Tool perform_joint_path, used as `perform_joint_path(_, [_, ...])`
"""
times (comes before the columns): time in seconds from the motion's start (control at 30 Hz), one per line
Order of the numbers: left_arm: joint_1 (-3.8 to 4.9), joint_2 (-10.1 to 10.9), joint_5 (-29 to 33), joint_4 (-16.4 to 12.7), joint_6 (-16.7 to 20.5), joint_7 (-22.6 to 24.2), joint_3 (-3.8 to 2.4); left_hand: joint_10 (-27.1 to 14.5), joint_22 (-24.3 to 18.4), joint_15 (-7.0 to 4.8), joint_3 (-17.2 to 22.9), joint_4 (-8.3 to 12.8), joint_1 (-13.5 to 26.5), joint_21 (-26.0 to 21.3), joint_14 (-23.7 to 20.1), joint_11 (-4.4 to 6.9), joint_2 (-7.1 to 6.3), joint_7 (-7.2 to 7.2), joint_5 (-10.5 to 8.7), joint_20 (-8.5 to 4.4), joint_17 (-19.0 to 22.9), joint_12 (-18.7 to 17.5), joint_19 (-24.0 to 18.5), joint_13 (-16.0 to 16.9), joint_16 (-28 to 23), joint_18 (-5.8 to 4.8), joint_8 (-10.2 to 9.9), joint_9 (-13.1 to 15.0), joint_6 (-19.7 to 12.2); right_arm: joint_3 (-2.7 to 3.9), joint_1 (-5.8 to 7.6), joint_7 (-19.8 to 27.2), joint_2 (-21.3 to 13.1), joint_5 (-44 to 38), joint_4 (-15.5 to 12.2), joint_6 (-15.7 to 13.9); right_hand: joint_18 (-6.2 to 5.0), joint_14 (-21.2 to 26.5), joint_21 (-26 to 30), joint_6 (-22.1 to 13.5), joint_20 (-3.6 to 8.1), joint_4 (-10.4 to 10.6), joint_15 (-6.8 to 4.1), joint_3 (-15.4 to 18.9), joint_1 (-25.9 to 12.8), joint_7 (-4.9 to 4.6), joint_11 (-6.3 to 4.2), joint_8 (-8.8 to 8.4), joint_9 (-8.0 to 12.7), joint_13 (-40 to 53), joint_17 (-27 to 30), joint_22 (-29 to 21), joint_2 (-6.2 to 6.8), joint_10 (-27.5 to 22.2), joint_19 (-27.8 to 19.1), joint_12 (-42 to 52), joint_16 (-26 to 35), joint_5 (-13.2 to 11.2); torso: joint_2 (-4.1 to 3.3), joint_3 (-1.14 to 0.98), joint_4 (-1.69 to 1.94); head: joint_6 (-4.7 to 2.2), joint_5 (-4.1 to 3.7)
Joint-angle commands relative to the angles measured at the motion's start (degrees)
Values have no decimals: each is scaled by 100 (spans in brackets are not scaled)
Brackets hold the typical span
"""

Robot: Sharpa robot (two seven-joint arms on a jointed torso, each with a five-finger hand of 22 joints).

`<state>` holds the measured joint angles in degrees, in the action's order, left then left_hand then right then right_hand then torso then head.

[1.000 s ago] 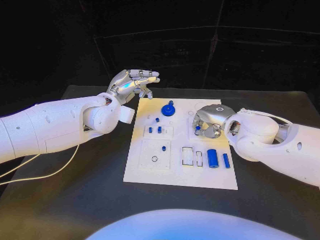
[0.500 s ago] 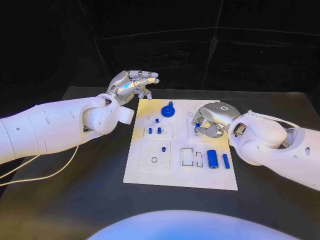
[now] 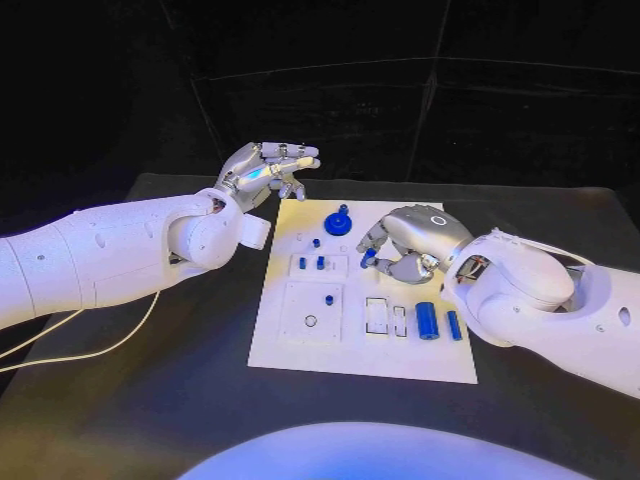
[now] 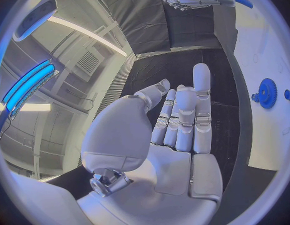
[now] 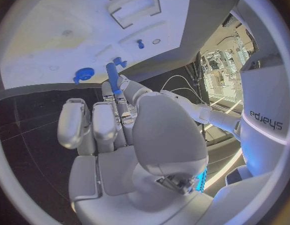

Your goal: Assemble the parts on the task board

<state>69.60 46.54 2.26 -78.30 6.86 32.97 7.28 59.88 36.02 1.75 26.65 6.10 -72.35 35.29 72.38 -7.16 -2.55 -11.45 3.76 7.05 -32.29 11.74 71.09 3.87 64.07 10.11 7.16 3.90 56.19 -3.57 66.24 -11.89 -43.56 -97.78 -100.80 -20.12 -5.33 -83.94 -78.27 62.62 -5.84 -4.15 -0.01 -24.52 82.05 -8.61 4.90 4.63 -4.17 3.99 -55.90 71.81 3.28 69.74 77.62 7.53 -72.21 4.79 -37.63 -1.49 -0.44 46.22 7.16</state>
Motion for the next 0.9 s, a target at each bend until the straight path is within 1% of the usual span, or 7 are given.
perform_joint_path(0.03, [9, -21, 16, 5, -57, 31, -5, -33, -6, 2, -44, 3, 52, -39, -57, 3, -14, 5, 7, 16, 5, 37, -35, 3, -12, 34, 33, 1, -38, -3, -57, 340, 222, 244, -11, 29, 91, -69, -37, 37, 7, 7, -41, -40, 53, -18, -58, 25, 2, 3, -5, 3, 18, 101, 41, -8, -28, 17, -3, -2, -3, 17, 39])
perform_joint_path(0.2, [9, -37, 16, 5, -56, 33, -5, -33, -6, 2, -44, 3, 52, -39, -57, 3, -14, 5, 7, 16, 5, 37, -35, 3, -12, 34, 33, 1, -38, -15, -211, 482, 521, 266, 97, 174, 89, -68, -34, 29, 7, -2, -38, -59, 50, -23, -53, 14, 6, 1, 1, -4, 21, 96, 34, -22, -26, 30, -5, 0, 4, 27, 64])
perform_joint_path(0.37, [10, -45, 16, 3, -54, 34, -5, -33, -6, 2, -44, 3, 52, -39, -57, 3, -14, 5, 7, 16, 5, 37, -35, 3, -12, 34, 33, 1, -38, -26, -461, 626, 834, 258, 283, 366, 89, -66, -34, 20, 6, -11, -35, -78, 46, -30, -48, 3, 10, -1, 9, -5, 21, 90, 31, -36, -24, 42, -10, -4, -1, 60, 121])
perform_joint_path(0.43, [10, -47, 16, 4, -54, 34, -5, -33, -6, 2, -44, 3, 52, -39, -57, 3, -14, 5, 7, 16, 5, 37, -35, 3, -12, 34, 33, 1, -38, -28, -519, 647, 913, 246, 349, 432, 88, -65, -32, 19, 5, -12, -34, -81, 45, -31, -47, 2, 11, -2, 13, -9, 20, 89, 28, -38, -22, 43, -12, -4, -5, 63, 136])
perform_joint_path(0.53, [10, -53, 16, 0, -57, 34, -5, -33, -6, 2, -44, 3, 52, -39, -57, 3, -14, 5, 7, 16, 5, 37, -35, 3, -12, 34, 33, 1, -38, -47, -603, 660, 1033, 202, 480, 544, 86, -63, -27, 15, 4, -14, -32, -88, 40, -34, -43, -4, 13, -3, 23, -18, 21, 84, 21, -46, -18, 46, -10, -4, 4, 79, 147])
perform_joint_path(0.73, [10, -57, 16, 1, -59, 34, -5, -33, -6, 2, -44, 3, 52, -39, -57, 3, -14, 5, 7, 16, 5, 37, -35, 3, -12, 34, 33, 1, -38, -72, -674, 637, 1125, 103, 638, 619, 85, -63, -26, 14, 4, -14, -31, -90, 38, -35, -42, -5, 13, -3, 24, -19, 21, 83, 20, -48, -17, 47, -12, -11, -5, 98, 178])
perform_joint_path(0.9, [10, -62, 16, 2, -65, 33, -5, -41, -12, 2, -42, 7, 45, -44, -57, 4, 0, 6, 8, 17, 2, 50, -31, 4, -4, 34, 44, 2, -43, -78, -692, 624, 1187, 52, 719, 700, 84, -62, -22, 10, 3, -15, -29, -97, 33, -38, -40, -10, 15, -4, 29, -25, 20, 79, 15, -54, -15, 50, -12, -6, 0, 115, 184])
